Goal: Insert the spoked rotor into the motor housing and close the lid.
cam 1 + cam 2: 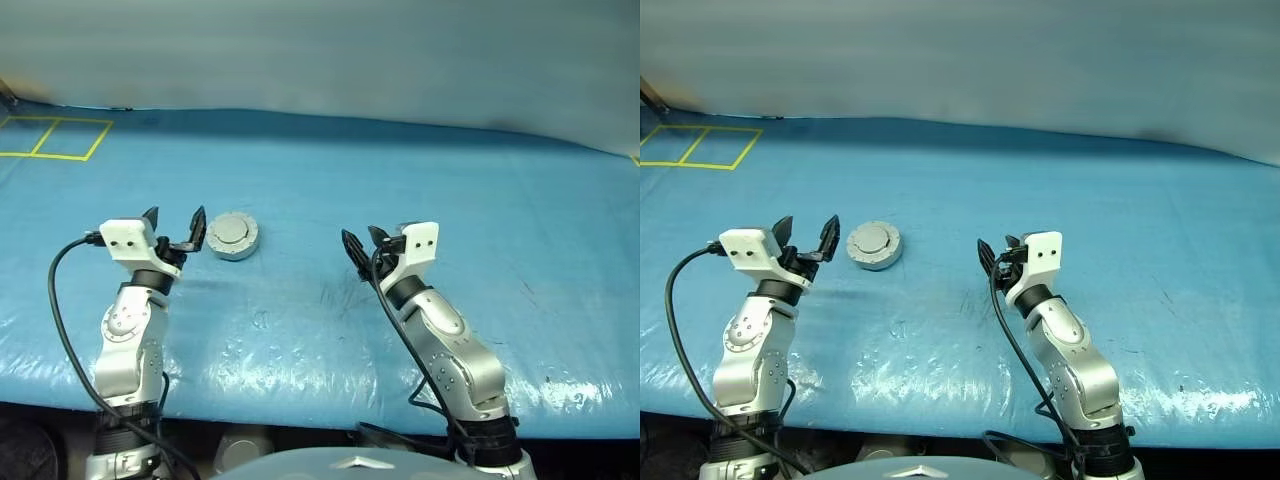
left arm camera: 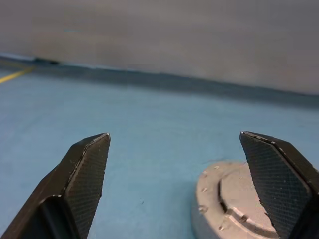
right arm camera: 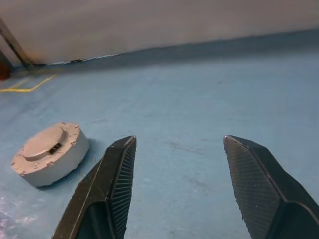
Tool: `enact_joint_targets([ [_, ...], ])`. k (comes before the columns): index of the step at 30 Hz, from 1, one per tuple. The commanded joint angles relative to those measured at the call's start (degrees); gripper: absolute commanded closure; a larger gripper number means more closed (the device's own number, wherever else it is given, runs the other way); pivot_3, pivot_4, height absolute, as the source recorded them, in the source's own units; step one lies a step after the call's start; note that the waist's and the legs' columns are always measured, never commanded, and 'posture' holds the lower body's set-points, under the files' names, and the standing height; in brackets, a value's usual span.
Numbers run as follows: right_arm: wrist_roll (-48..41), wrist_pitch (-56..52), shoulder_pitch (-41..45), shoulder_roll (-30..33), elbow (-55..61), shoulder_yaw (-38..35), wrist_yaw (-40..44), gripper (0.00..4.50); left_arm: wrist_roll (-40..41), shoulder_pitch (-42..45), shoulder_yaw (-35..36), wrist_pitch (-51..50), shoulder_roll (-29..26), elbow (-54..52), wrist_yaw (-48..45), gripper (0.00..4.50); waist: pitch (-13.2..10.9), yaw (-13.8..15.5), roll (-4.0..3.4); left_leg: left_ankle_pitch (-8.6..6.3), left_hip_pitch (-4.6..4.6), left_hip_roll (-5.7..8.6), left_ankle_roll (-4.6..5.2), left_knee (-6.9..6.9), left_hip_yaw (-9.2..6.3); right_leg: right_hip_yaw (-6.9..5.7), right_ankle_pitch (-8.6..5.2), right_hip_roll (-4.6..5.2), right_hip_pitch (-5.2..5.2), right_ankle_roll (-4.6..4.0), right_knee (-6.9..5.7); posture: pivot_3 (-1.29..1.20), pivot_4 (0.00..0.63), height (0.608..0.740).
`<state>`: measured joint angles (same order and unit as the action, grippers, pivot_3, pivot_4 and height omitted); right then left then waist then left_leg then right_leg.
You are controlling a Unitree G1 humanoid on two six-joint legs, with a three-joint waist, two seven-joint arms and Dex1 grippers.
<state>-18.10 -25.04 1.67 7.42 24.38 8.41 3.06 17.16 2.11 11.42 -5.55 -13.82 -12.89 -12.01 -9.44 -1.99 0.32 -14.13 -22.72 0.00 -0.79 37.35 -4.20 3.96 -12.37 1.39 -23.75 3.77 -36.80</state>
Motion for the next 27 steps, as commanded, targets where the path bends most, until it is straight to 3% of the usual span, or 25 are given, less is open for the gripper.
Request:
enact_joint_targets([
  [1, 12.08, 3.46, -1.35, 3.11, 3.98, 2.74, -4.16, 1.57, -6.55, -2.9, -6.05, 2.1, -0.69, -5.9, -0.78, 0.06, 0.0, -0.07, 0.0, 0.0, 0.0, 0.0, 0.0, -0.01, 0.04, 0.02, 0.0, 0.01, -0.01, 0.0, 0.0, 0.0, 0.15, 0.74],
  [7, 21.68, 6.13, -8.26, 0.86, 4.84, 1.74, -11.6, 1.57, -9.7, -7.9, -11.0, 2.26, 2.66, -7.91, 1.1, 0.06, 0.0, -0.07, 0.0, 0.0, 0.08, -0.1, 0.0, -0.1, 0.05, 0.0, -0.19, -0.06, -0.05, -0.29, -0.06, 0.0, 0.15, 0.74],
  [13, 23.06, 6.27, -16.08, -2.89, 4.62, 0.12, -13.35, 1.57, -10.4, -12.42, -12.64, 0.93, 6.96, -7.19, 3.63, 0.06, 0.0, -0.1, 0.03, 0.0, 0.08, -0.07, 0.01, -0.08, 0.1, 0.03, -0.22, 0.0, -0.02, -0.32, -0.02, 0.0, 0.15, 0.74],
  [27, 26.0, 7.58, -14.83, -4.66, 3.92, 0.35, -11.59, 1.57, -12.52, -10.18, -15.03, 1.88, 8.62, -3.13, 3.19, 0.06, 0.0, -0.1, 0.04, 0.0, 0.04, -0.07, 0.03, 0.01, 0.09, 0.0, -0.22, -0.02, -0.01, -0.32, -0.04, 0.0, 0.15, 0.74],
])
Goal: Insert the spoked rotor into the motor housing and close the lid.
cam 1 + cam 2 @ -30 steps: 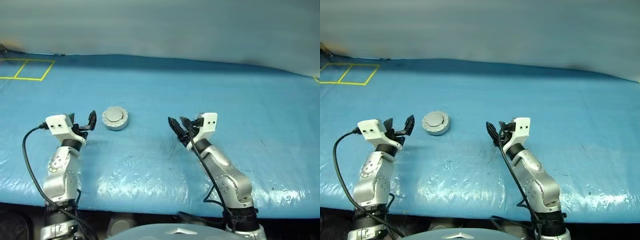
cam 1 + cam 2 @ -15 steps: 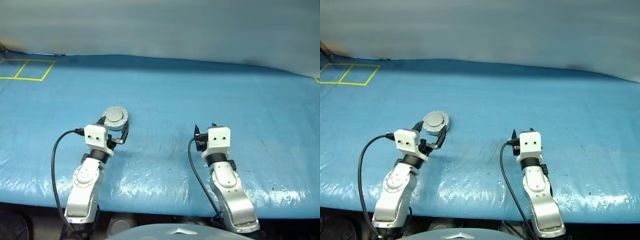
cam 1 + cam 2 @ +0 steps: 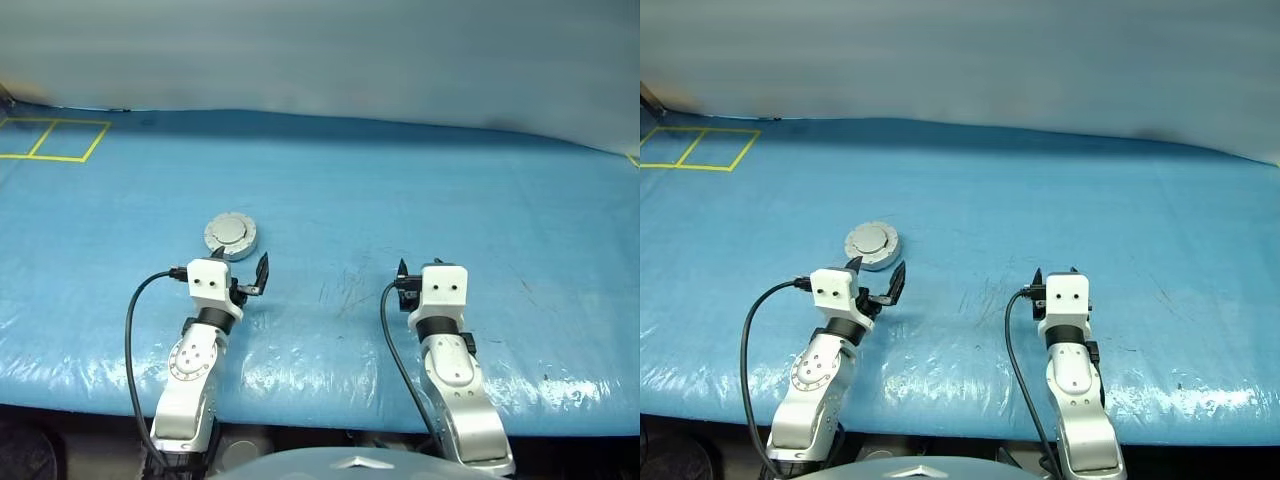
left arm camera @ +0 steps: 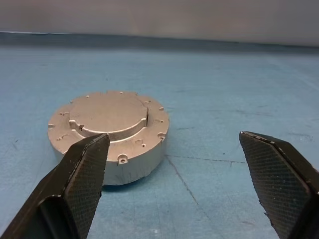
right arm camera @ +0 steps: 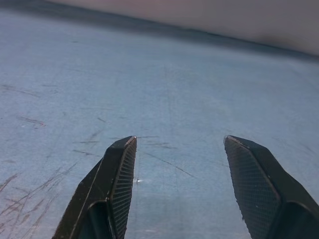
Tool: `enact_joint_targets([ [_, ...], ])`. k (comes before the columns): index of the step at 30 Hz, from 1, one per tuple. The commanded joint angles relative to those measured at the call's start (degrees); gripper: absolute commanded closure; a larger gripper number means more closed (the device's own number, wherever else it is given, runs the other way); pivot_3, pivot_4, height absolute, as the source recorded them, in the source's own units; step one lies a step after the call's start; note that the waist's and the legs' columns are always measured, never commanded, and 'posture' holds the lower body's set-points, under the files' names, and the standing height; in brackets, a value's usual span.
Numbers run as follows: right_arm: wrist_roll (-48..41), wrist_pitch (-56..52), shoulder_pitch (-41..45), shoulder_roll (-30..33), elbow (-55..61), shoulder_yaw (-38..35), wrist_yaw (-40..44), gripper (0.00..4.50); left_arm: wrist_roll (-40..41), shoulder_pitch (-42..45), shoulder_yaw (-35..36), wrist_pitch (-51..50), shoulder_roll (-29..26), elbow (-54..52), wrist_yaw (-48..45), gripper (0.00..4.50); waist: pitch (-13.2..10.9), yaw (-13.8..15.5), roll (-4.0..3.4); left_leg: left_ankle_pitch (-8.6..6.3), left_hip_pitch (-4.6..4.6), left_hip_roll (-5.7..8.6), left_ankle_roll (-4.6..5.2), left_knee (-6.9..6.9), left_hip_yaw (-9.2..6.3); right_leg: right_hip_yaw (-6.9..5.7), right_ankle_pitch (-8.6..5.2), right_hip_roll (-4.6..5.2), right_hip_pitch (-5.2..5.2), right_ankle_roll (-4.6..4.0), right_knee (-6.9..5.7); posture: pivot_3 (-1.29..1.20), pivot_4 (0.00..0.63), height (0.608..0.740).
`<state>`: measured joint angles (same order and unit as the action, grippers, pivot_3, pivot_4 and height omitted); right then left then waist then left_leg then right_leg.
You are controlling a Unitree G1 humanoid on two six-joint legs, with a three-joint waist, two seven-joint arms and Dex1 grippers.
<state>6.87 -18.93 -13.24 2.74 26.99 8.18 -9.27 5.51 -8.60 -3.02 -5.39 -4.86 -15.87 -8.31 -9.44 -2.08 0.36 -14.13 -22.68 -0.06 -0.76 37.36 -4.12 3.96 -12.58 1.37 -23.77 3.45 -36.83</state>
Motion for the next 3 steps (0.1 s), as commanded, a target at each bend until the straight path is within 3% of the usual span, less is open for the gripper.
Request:
enact_joint_targets([
  [1, 1.09, 1.54, 0.14, -0.19, 1.13, 0.61, 0.8, 1.57, -1.24, 0.69, -0.56, 1.89, -0.44, 0.05, -0.42, 0.06, 0.0, -0.01, 0.0, 0.0, 0.0, 0.0, 0.0, 0.0, 0.0, 0.0, 0.0, 0.0, 0.0, 0.0, 0.0, 0.0, 0.15, 0.74],
  [3, 1.45, 1.67, 0.42, -0.82, 0.67, 0.26, 0.32, 1.57, -0.99, 1.04, -0.45, 2.1, -0.45, 0.43, -0.93, 0.06, 0.0, 0.0, 0.0, 0.0, 0.01, 0.0, 0.0, 0.0, 0.01, 0.01, 0.0, 0.01, 0.02, 0.0, 0.0, 0.0, 0.15, 0.74],
])
